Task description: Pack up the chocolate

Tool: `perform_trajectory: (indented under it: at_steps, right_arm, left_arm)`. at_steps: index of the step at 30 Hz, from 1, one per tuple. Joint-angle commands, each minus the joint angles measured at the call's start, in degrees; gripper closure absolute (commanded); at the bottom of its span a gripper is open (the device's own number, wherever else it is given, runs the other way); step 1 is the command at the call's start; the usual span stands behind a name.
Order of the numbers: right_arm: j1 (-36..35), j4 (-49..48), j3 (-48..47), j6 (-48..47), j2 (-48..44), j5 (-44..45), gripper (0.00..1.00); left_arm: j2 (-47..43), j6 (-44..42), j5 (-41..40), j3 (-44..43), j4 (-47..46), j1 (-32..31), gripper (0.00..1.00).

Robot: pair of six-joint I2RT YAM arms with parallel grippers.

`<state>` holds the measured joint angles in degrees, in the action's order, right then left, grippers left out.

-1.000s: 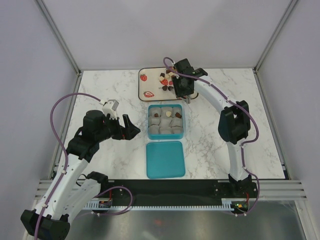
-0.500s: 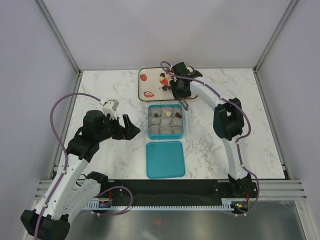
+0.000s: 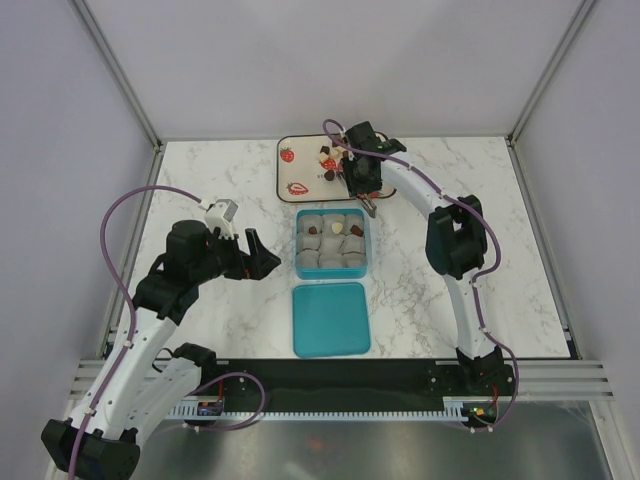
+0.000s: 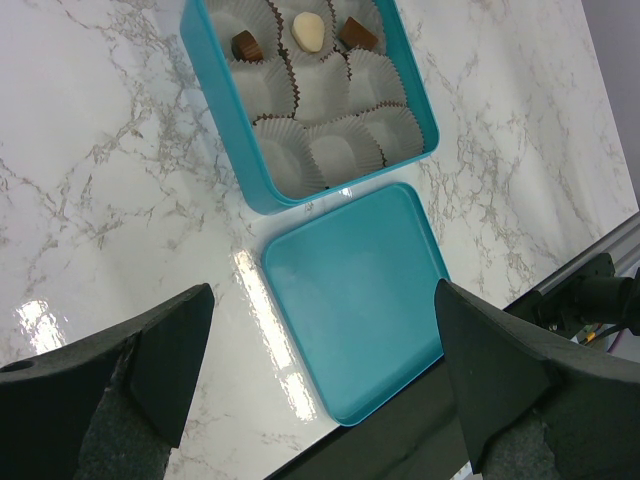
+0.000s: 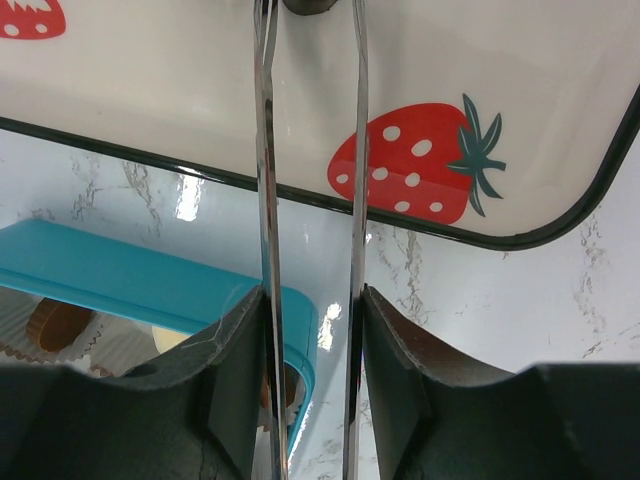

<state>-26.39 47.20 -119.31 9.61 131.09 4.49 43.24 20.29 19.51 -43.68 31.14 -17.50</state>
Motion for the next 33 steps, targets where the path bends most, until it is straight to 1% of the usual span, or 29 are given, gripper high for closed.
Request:
perform_trajectory:
  at_steps: [1,12,18,28,33]
  right_arm:
    - [0.5,-0.8,-1.5,-0.1,-0.7,-0.3,0.53]
    - [2.7,-0.5,4.8,0.6,-5.8,1.4,0.56]
    - [3.4,-0.4,5.8,0.7,-8.6,1.4,0.57]
    - [3.4,0.6,6.6,1.6,-14.3,-0.7,0.58]
    - [3.3,1.1,9.9,2.6,-18.5,-2.9,0.59]
  left_arm:
    - [-0.1,-1.7,-0.3,0.0,-0.5,-0.1,0.00]
    - [0.0,-1.7,-0.2,0.0,-0.5,-0.1,0.00]
    - [-0.1,-1.6,-0.1,0.1,-0.5,-0.1,0.00]
    - [-0.1,-1.6,-0.2,0.1,-0.5,-0.1,0.00]
    - [-0.2,-1.6,-0.2,0.1,-0.5,-0.1,0.00]
